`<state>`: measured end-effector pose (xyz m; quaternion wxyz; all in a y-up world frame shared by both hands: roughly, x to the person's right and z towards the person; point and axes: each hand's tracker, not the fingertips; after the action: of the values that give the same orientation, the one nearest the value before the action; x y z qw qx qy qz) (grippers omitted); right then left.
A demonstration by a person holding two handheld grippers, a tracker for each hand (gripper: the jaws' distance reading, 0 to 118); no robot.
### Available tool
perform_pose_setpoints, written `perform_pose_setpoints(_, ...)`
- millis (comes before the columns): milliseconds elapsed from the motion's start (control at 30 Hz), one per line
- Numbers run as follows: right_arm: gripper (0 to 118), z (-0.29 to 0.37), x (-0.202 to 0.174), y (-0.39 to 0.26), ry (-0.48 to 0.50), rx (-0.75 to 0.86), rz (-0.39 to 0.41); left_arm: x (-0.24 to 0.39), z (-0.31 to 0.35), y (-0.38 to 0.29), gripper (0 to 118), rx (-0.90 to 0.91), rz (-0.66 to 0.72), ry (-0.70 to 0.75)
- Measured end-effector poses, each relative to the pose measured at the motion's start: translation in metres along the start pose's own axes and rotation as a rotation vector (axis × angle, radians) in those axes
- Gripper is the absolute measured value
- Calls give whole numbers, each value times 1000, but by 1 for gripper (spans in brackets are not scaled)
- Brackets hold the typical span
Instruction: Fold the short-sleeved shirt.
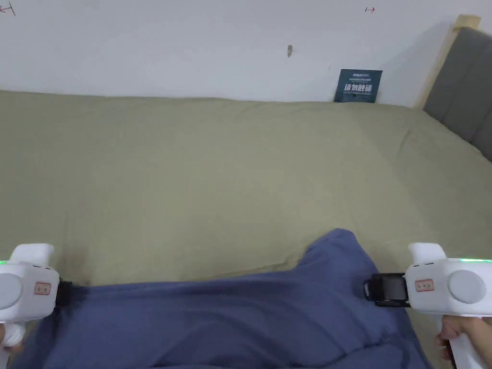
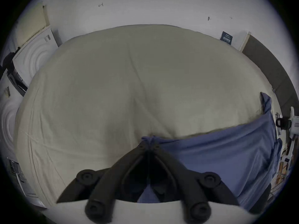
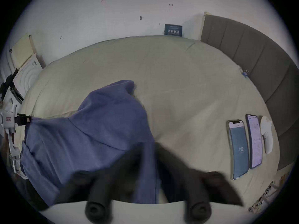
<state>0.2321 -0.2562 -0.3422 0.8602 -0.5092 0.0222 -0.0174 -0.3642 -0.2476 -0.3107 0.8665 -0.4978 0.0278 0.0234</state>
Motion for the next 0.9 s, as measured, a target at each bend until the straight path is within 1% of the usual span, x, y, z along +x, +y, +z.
perform_pose_setpoints(33,102,0,2,4,-6,72,2,1,0,1,2,-1,5,-2)
perform_pose_setpoints(67,100,-9,-2,6,-24,19,7,2,0,1,2,-1,0,-1)
perform_pose_setpoints(100,100,-17,-7,9,-61,-24,30,2,0,1,2,-1,-5,-1)
perform_pose_setpoints(133,100,-23,-8,11,-72,-45,48,3,0,2,2,-3,-10,1)
perform_pose_setpoints(167,100,-26,-8,10,-62,-61,57,4,0,3,2,-5,-16,4)
perform_pose_setpoints(200,99,-23,-9,9,-57,-48,52,5,1,3,2,-5,-20,8)
perform_pose_setpoints(233,95,-26,-4,5,-54,-35,37,6,2,3,2,-6,-24,11)
perform_pose_setpoints(267,80,-17,-3,7,-52,-12,17,6,5,3,2,-7,-27,12)
perform_pose_setpoints(300,49,-9,-2,9,-30,25,21,5,8,3,2,-10,-30,8)
perform_pose_setpoints(333,2,-1,-2,9,-15,52,34,4,13,2,2,-9,-32,2)
perform_pose_setpoints(367,1,15,-5,4,-18,62,30,3,19,1,2,-6,-30,-4)
perform_pose_setpoints(400,1,24,-5,4,13,60,32,2,27,-1,1,2,-24,-4)
perform_pose_setpoints(433,1,35,-5,2,23,74,38,-2,35,-3,2,11,-17,-9)
perform_pose_setpoints(500,1,62,-3,-6,27,135,46,-7,54,-9,2,44,5,-29)
perform_pose_setpoints(567,1,91,1,-14,63,186,2,-13,79,-19,2,79,10,-57)
perform_pose_setpoints(600,1,105,2,-19,84,205,-3,-15,91,-24,2,100,11,-64)
perform_pose_setpoints(700,1,146,0,-47,88,258,31,-20,129,-49,2,162,8,-83)
perform_pose_setpoints(800,1,182,-11,-87,86,293,68,-22,164,-82,1,219,-1,-91)
perform_pose_setpoints(900,1,197,-3,-124,94,299,66,-25,190,-121,2,264,-21,-107)
